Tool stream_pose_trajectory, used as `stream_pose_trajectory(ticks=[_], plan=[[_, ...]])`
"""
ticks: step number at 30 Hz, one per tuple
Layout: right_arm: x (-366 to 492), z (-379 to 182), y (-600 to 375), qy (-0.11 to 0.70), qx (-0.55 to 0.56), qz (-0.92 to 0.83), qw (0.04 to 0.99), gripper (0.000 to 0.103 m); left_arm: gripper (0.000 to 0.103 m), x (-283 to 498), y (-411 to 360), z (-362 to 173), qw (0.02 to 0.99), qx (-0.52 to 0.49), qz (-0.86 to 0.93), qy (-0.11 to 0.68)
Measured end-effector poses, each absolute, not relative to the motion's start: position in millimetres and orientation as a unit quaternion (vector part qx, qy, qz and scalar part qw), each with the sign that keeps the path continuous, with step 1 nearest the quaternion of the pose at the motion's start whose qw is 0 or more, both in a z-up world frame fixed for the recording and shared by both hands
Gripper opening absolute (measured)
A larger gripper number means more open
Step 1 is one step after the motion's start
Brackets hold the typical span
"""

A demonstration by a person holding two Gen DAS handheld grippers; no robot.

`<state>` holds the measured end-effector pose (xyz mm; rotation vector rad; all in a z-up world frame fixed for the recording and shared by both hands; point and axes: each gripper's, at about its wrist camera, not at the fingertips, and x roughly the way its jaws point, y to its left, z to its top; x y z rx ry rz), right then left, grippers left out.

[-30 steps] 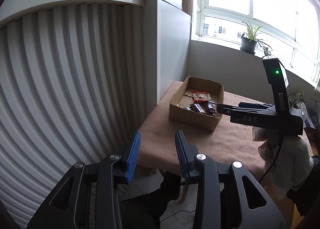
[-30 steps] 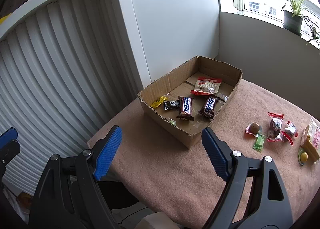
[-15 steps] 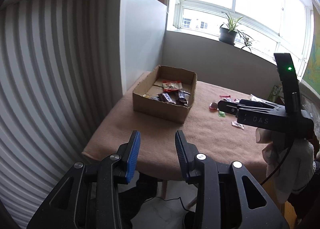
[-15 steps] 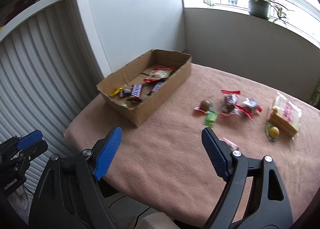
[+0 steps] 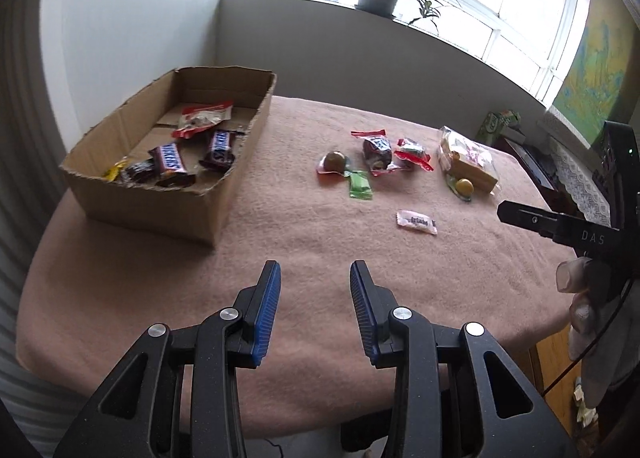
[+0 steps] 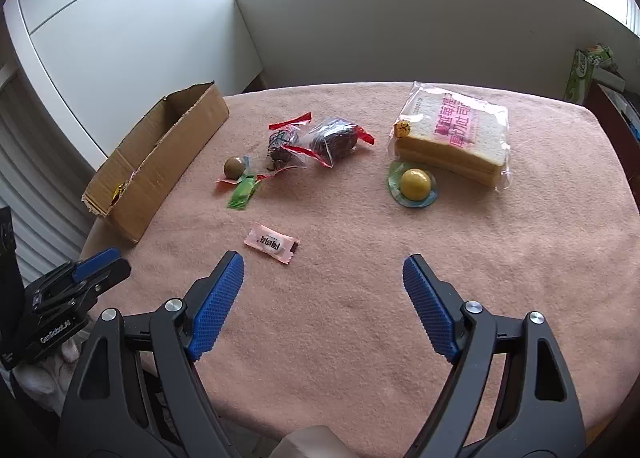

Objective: Organize snacks

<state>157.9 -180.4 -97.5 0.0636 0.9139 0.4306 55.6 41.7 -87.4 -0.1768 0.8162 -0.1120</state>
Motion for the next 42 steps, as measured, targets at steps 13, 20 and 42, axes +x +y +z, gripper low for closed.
stream_pose_trajectory(ticks=[13,20,42], plan=[[185.4,-124.7,-121.9,0.436,-0.128,0.32,0.831,0.067,0.034,159.9,21.0,-108.6,0.9,-0.073,-0.06,0.426],[196.7,-138.7,-104.8,0.442,-0.161,0.337,0.815,0.055,0.034,193.0,17.7,-123.3,0.893,-0.082,-0.048,0.44],[193.6,-135.9,-128.2,0.446,-0.14,0.315,0.826,0.021,0.029,231.4,2.6,-133.3,0.889,-0.077,-0.078,0.444]])
